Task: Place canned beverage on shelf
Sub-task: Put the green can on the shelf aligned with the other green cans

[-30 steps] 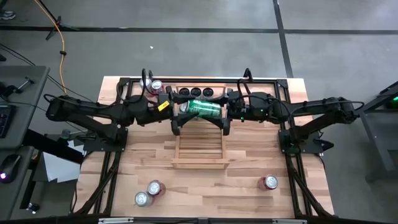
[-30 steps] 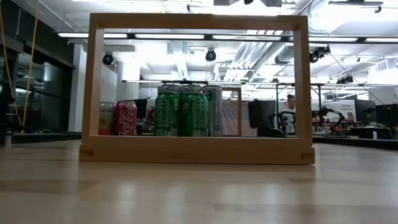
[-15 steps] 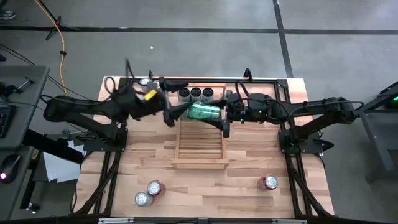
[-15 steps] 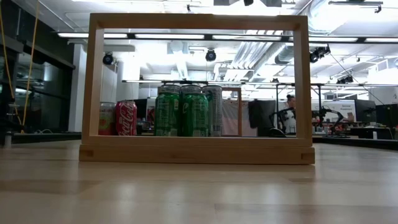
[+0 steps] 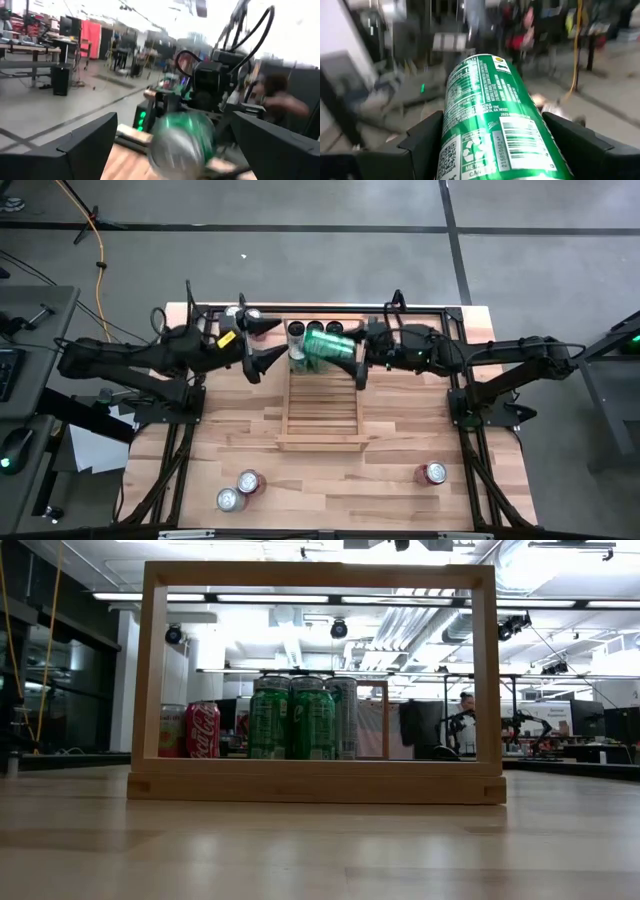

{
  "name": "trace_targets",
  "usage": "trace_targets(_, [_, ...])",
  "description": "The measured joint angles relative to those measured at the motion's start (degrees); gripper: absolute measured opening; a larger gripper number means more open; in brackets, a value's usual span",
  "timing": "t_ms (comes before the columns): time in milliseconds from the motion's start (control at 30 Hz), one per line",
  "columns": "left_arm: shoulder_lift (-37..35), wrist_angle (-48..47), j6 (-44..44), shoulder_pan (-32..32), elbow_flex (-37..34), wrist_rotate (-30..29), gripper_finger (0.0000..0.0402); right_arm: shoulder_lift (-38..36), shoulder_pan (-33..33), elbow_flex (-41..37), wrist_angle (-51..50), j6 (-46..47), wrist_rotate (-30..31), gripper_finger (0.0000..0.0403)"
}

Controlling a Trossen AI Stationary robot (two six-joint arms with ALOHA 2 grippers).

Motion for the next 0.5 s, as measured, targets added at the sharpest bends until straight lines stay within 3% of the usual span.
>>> trace_targets(167, [1.7, 25.0, -8.3, 0.0, -12.5, -2.4, 0.0382, 0.5, -2.9, -2.0, 17.5, -0.5, 0.3, 0.0294])
trace_targets(267, [5.5, 37.9, -10.8, 0.0, -15.0, -3.1, 0.0382, 2.5, -4.4, -2.6, 28.0, 0.7, -1.1, 0.0294])
trace_targets(500, [14.5, 43.1, -6.2, 0.0, -7.8, -2.4, 0.0381, 9.8, -5.2, -2.7, 41.4, 7.4, -3.9, 0.0294])
